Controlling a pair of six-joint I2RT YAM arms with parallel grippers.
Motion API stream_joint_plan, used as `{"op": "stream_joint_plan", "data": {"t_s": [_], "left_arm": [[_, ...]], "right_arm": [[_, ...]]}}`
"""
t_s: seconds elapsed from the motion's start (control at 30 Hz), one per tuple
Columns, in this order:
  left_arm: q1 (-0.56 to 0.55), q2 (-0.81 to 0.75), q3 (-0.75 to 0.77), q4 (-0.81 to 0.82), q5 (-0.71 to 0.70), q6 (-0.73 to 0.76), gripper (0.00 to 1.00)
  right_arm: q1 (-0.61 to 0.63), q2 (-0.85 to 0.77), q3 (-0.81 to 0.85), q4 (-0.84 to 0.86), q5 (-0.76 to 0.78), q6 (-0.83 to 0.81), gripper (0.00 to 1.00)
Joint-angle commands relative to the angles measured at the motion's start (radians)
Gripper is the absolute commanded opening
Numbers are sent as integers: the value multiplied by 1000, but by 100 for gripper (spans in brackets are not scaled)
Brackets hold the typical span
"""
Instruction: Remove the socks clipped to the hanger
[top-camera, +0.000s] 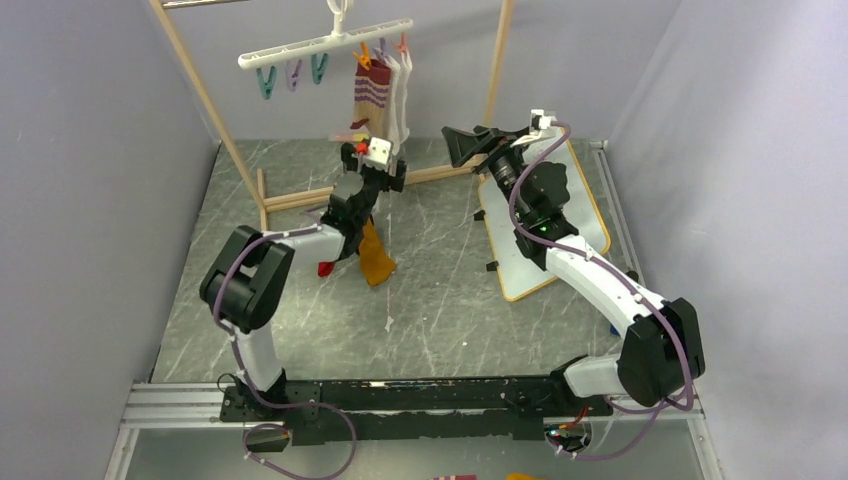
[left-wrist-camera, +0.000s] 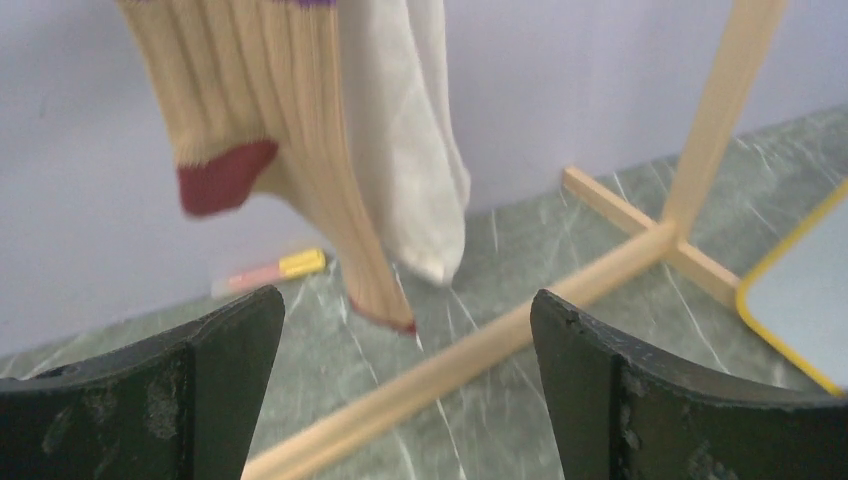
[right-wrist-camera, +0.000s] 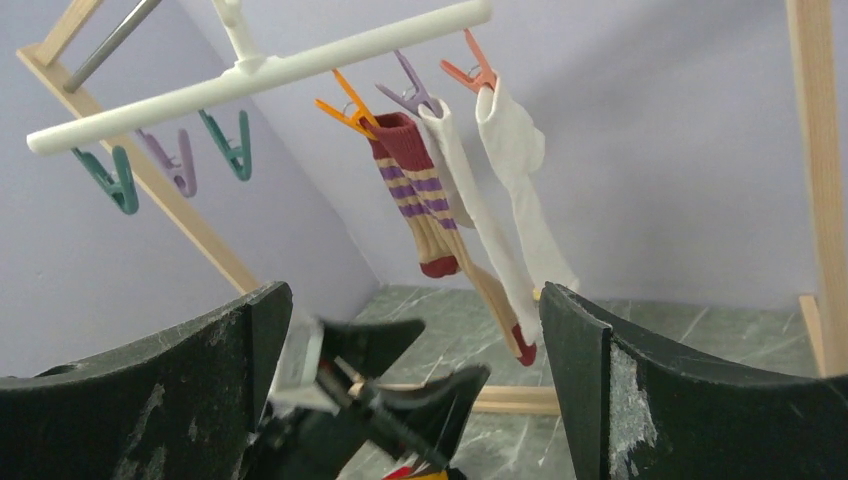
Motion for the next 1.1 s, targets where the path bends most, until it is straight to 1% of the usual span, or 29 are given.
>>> {"op": "stream_joint_plan", "data": {"t_s": [0.0,0.2,0.37,1.07], "left_arm": [[43,111,143,36,45,-25,98],[57,246,300,9,-33,7,98],[71,300,364,-7,-64,0,98],[114,352,381,-23,-35,-32,98]], "right_arm": [[1,-18,-12,15,-25,20,100],[-8,-30,-28,9,-29,14,100],[-16,-35,-34,9,-31,12,100],[-34,-16,-31,17,-53,21,100]]}}
